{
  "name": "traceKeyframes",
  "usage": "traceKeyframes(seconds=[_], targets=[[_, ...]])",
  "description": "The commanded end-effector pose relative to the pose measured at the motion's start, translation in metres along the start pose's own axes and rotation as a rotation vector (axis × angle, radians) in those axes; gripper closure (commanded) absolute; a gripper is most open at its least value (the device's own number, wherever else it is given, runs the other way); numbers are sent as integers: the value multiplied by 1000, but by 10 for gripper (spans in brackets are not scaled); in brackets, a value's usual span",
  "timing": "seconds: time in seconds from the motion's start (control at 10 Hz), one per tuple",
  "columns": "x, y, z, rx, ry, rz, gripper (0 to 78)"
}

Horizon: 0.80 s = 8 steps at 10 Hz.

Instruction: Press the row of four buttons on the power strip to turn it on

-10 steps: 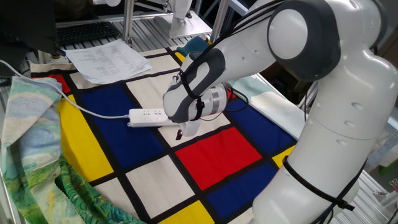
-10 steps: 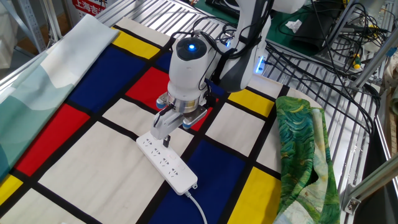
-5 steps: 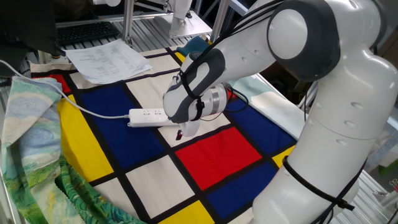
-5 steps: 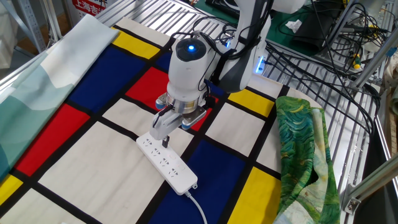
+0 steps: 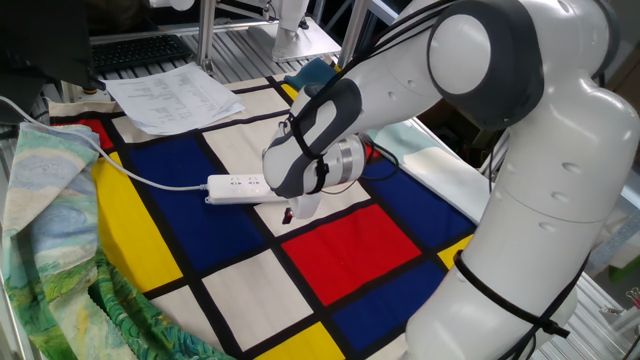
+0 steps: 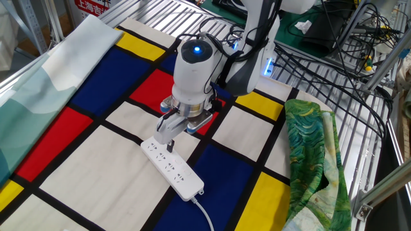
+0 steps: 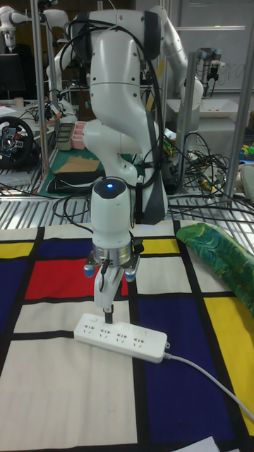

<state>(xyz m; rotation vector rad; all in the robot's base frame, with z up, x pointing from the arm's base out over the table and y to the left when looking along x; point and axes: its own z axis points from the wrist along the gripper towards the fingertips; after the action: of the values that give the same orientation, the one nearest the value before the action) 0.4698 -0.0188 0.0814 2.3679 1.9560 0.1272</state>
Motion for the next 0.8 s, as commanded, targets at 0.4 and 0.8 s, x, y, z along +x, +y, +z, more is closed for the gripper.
traceKeyframes(seconds=[0.4,0.8], targets=[[-1,0,8,-14,5,11,1],[-2,0,11,-12,11,22,1]])
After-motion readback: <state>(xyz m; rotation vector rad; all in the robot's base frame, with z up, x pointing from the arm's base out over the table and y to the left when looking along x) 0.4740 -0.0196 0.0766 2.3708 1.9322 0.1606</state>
